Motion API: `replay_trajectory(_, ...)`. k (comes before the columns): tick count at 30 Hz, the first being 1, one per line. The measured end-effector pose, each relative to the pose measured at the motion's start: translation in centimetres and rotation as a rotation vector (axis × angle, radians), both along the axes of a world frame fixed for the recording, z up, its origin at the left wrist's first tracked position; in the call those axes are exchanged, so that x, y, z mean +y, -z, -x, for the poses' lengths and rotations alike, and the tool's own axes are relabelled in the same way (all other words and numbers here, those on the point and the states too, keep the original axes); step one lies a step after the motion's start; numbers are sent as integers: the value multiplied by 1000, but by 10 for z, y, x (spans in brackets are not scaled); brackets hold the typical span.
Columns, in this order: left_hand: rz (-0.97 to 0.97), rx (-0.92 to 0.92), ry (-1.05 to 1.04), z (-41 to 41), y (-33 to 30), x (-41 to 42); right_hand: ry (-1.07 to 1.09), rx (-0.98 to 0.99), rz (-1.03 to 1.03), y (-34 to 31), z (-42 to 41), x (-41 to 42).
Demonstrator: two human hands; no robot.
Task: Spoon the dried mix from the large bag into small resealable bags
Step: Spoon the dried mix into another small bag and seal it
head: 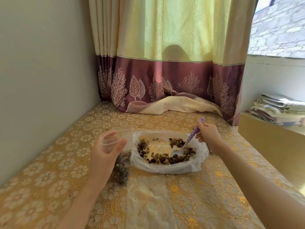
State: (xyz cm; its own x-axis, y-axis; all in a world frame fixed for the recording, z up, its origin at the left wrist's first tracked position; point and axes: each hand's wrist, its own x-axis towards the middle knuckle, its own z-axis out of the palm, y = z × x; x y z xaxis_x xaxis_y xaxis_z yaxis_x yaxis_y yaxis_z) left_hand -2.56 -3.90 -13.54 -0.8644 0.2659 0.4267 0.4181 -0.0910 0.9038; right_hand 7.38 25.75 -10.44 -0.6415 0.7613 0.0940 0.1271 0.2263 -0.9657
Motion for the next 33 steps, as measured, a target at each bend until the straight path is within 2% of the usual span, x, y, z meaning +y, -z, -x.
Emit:
replay_trajectory(5,49,2,23,4,5,-1,-31,-71,12,0,-5,0)
replay_trajectory(8,74,1,41,6,8,-1,-70,-123,78,0,-8,-1)
replay_trajectory(12,89,-25,69,6,11,-1,-5,-137,194,2,-11,0)
replay_trajectory(21,266,-10,121,7,23,2,91,-17,334,-2,-11,5)
replay_trajectory(29,328,30,145,10,28,4,121,80,319,-33,15,0)
replay_trajectory(33,331,-9,186,12,29,3,49,132,299,-56,31,-17)
